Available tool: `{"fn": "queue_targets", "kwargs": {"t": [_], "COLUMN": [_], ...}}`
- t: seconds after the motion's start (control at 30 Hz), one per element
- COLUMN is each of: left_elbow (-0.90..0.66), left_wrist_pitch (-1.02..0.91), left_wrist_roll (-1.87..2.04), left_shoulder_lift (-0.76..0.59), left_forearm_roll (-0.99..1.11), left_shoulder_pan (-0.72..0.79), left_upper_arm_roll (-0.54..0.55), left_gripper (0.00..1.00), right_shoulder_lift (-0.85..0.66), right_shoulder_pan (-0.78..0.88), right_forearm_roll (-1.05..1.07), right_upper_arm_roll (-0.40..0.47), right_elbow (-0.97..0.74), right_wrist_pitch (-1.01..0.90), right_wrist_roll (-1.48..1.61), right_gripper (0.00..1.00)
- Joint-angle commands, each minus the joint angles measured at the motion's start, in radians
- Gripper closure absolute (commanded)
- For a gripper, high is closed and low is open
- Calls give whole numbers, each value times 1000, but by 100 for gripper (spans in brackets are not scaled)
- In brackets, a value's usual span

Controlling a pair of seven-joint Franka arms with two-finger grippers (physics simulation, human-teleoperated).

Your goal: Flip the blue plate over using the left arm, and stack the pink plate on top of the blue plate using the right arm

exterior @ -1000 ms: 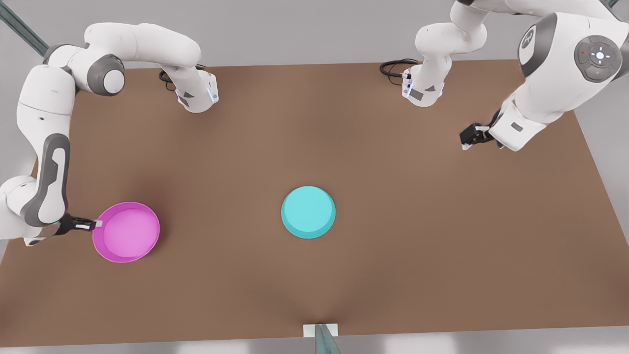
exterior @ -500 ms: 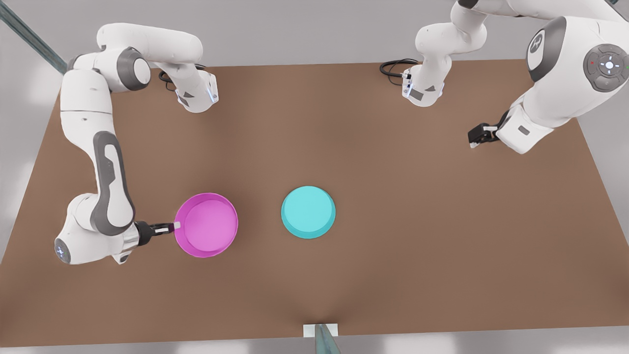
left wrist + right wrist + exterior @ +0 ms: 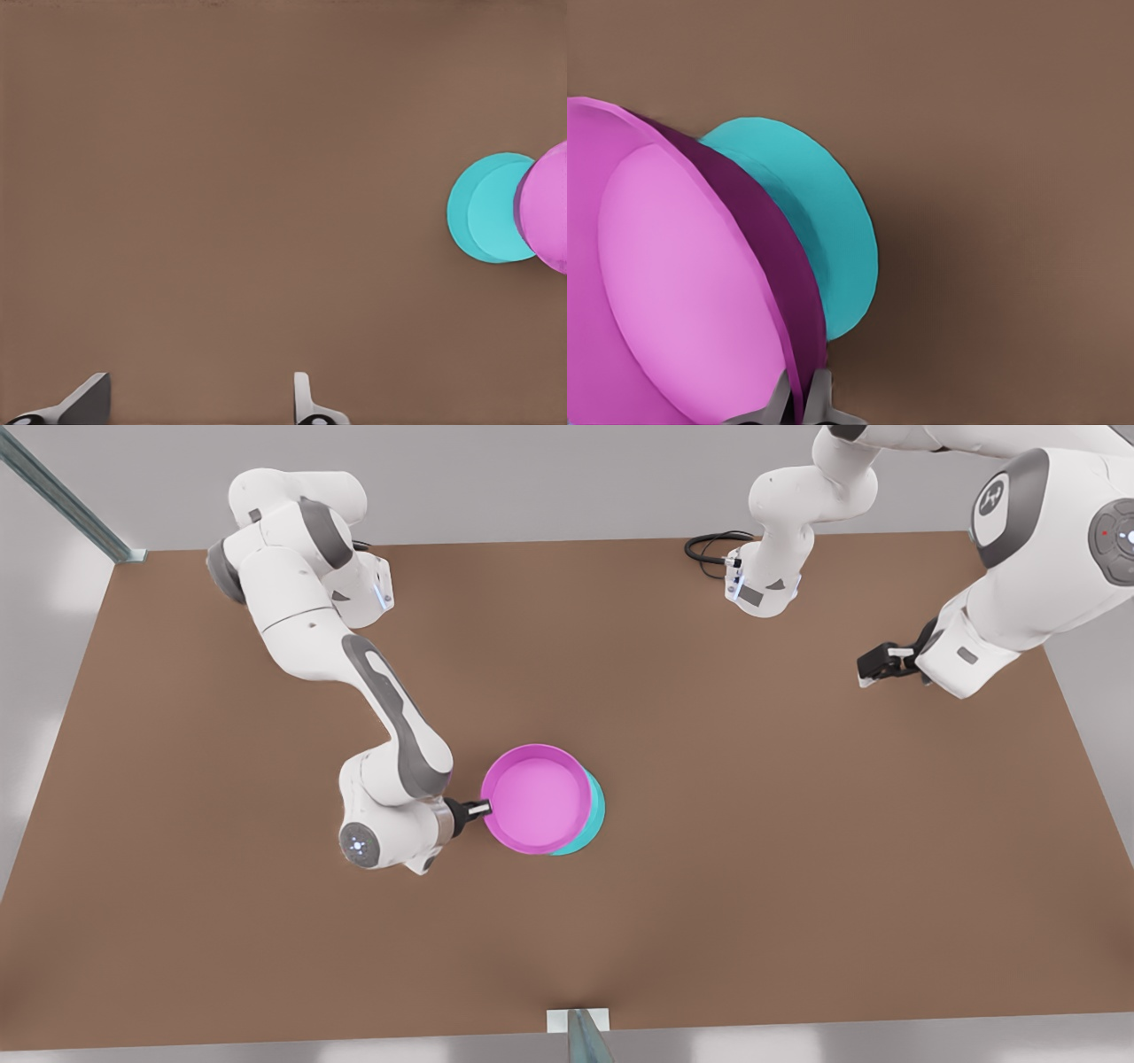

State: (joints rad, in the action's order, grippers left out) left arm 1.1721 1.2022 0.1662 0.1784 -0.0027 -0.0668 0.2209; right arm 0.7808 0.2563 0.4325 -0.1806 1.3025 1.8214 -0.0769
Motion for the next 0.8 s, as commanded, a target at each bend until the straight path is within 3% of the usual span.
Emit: {"fn": "queue_targets", "kwargs": {"t": [0.0,0.23,0.27,0.3,0.47,0.5,0.57,0.63,0.67,0.7,0.77], "left_elbow": [0,4,4,3,4,4,4,4,4,4,4], "left_wrist_pitch": [-13,-35,-32,-30,-32,-32,-30,-30,-30,-30,-36], "left_wrist_roll": [-11,-10,-10,-10,-10,-8,-10,-8,-8,-8,-5], "left_shoulder_lift": [-4,-10,-7,-5,-5,-5,-5,-5,-5,-5,-8], "left_forearm_roll": [0,0,0,0,1,1,1,1,1,0,0], "left_shoulder_pan": [1,4,4,2,4,4,4,4,4,4,5], "left_upper_arm_roll": [0,6,6,5,3,3,3,3,3,3,6], "left_gripper": [0,0,0,0,0,0,0,0,0,0,0], "right_shoulder_lift": [2,-15,-14,-14,-67,-95,-203,-204,-235,-377,-676], "right_shoulder_pan": [24,55,58,58,14,-35,-199,-301,-307,-305,-325], "right_forearm_roll": [-5,-3,0,-3,-3,-11,-225,-577,-594,-618,-607], "right_upper_arm_roll": [1,0,0,0,0,1,10,7,19,21,21], "right_elbow": [17,109,109,109,116,110,55,-251,-345,-333,-72], "right_wrist_pitch": [101,165,173,183,105,13,-267,-640,-743,-752,-659], "right_wrist_roll": [-213,-225,-225,-224,-207,-207,-208,-123,-57,-40,-20], "right_gripper": [79,79,30,0,0,0,0,0,0,0,0]}}
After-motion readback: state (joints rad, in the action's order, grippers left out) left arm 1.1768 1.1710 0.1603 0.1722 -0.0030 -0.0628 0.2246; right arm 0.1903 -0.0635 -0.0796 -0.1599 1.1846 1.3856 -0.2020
